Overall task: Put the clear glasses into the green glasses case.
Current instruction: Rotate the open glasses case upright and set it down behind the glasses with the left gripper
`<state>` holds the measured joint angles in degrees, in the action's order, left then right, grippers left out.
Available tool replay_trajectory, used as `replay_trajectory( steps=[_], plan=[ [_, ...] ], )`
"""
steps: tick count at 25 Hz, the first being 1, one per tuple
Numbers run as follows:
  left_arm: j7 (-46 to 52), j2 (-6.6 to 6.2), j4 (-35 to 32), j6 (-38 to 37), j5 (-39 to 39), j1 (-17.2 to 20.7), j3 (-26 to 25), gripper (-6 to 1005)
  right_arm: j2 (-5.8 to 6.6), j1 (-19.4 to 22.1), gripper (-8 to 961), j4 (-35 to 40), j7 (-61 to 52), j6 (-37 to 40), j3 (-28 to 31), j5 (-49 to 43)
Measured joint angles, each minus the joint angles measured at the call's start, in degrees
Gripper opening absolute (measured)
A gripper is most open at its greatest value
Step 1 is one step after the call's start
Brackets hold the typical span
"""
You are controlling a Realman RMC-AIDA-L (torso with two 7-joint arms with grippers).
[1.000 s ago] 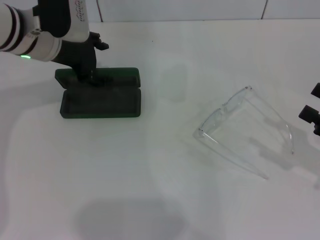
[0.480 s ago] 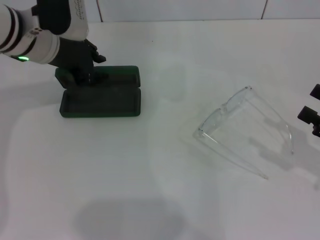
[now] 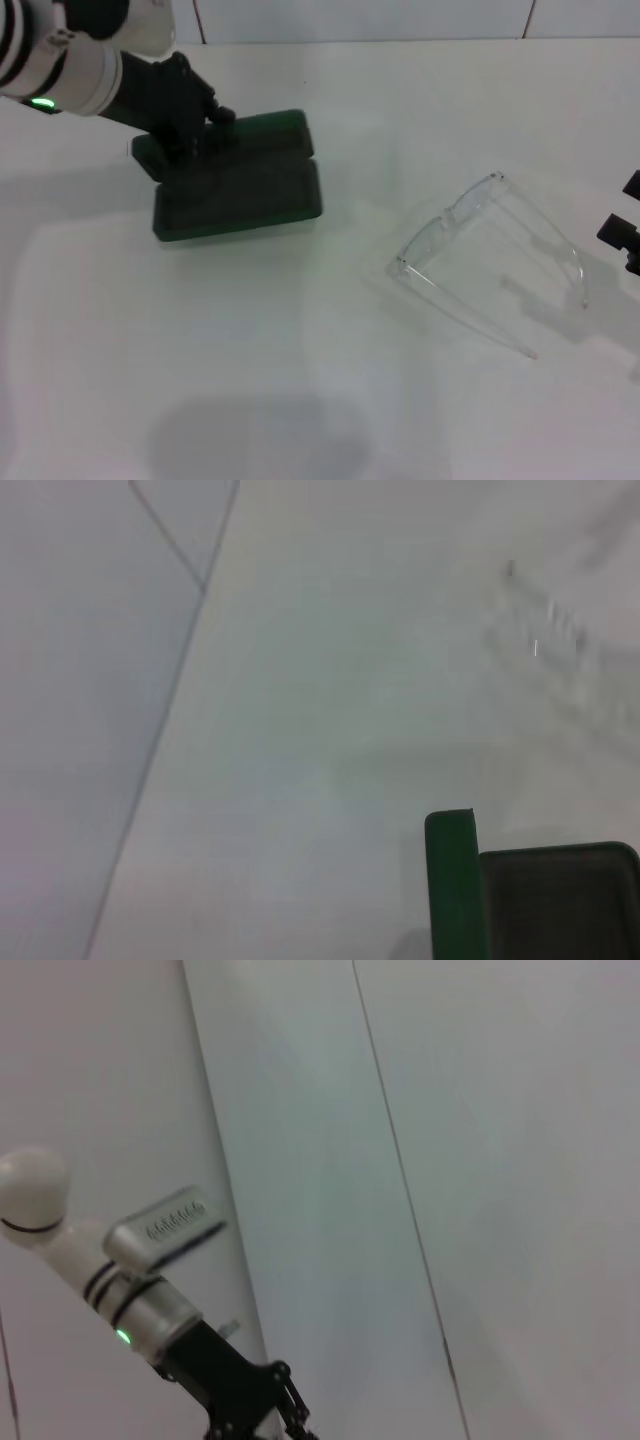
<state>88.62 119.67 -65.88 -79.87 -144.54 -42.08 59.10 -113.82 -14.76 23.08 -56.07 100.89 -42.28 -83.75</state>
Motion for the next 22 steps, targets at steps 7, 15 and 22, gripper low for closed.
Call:
replay_trajectory(
  steps=[7,15,22],
  plan=[
    [10.23,0.05,-16.22,-3.06,4.82,7.75,14.43,193,0.48,1.96,707,-3.41,3.11,2.85,9.49,0.09],
    [22.86,0.27,-21.26,0.19,-0.7,11.34,34.2,193,0.45,6.21,707,-4.89,6.09,10.46,23.48,0.1],
    [27.76,0.37,-20.68,2.18,-5.8,11.28,39.17,192,0.36,6.67,708,-6.1,7.78,12.02,24.92,-0.24]
  ],
)
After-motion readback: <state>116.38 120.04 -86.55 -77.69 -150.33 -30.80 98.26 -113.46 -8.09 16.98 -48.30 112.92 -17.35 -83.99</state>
